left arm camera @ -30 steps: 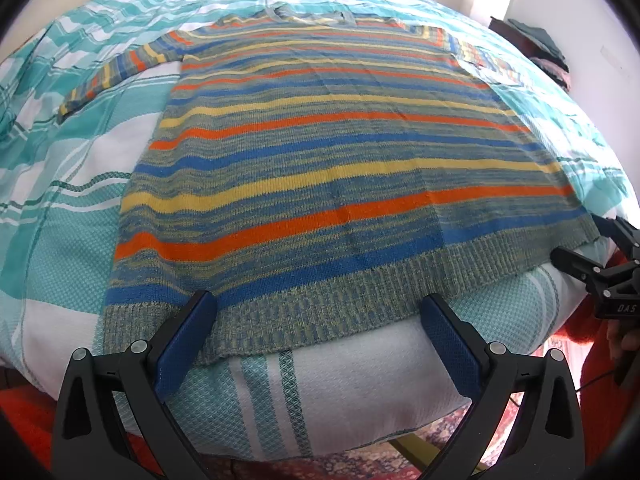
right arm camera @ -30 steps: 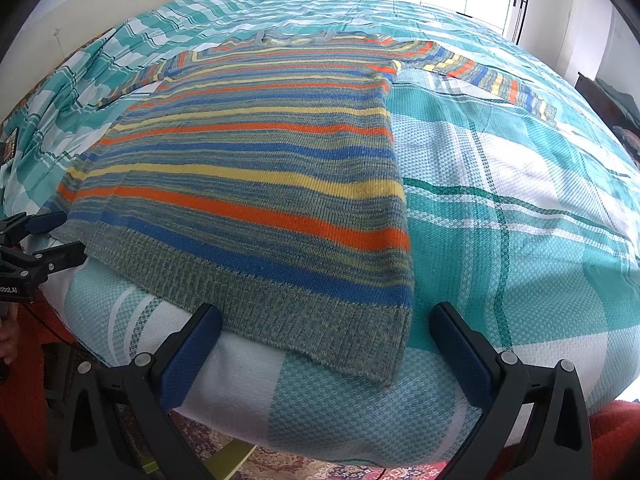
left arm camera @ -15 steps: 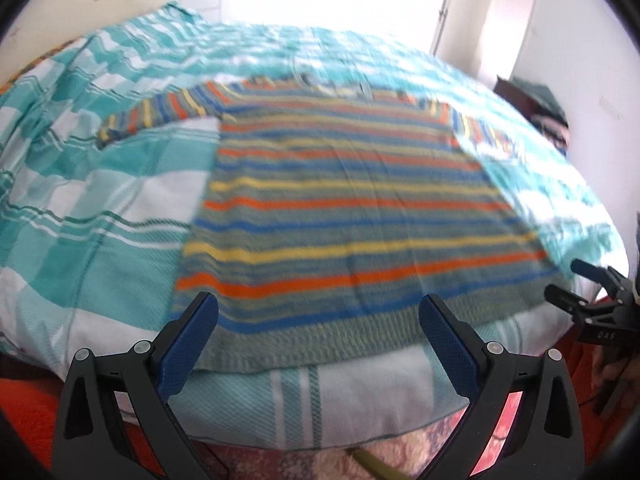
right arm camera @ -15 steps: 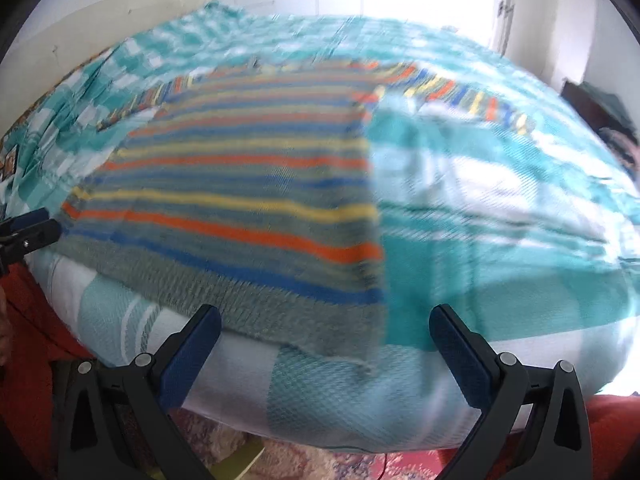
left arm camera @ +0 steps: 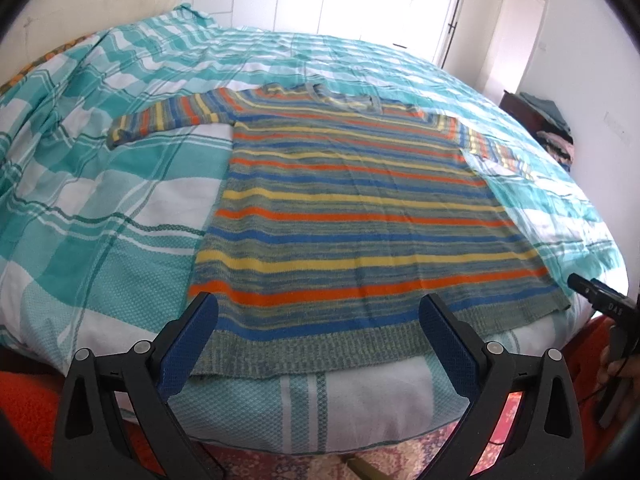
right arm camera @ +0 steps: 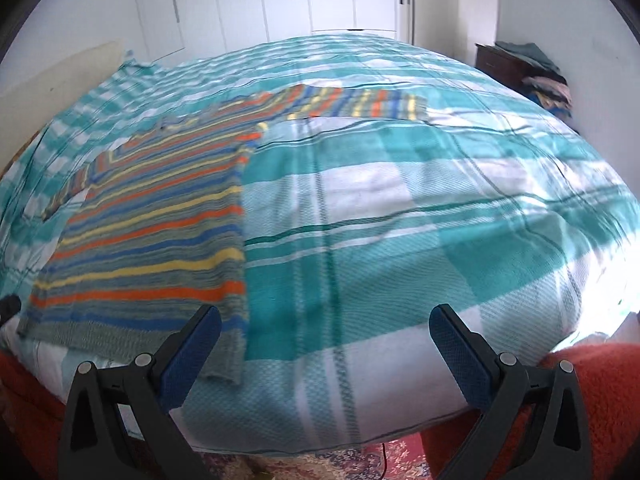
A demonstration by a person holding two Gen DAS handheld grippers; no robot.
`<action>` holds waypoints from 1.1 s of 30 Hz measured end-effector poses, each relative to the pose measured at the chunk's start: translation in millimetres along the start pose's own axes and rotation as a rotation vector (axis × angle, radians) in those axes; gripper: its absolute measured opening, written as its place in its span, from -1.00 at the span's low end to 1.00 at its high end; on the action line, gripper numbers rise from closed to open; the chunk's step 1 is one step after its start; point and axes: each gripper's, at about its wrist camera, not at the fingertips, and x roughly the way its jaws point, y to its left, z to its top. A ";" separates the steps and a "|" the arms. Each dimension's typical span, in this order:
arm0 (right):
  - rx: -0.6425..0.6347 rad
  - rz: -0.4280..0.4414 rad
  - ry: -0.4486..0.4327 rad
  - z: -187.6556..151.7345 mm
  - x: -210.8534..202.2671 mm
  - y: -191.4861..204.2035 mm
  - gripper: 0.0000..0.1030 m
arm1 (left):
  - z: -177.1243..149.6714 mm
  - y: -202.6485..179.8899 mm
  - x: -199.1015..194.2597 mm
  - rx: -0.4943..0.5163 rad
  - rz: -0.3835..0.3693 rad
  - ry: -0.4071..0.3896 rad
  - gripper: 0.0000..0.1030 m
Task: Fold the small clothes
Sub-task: 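Move the open right tool toward the sleeve cuff beside the sweater body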
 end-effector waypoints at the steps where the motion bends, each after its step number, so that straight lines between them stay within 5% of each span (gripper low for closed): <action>1: 0.003 -0.008 0.002 -0.8 1.1 -0.2 0.99 | -0.2 1.8 0.3 -0.009 0.002 0.004 0.95; 33: -0.036 -0.016 0.010 -2.0 11.3 7.8 0.99 | 3.1 26.9 14.6 -0.070 0.134 0.060 0.95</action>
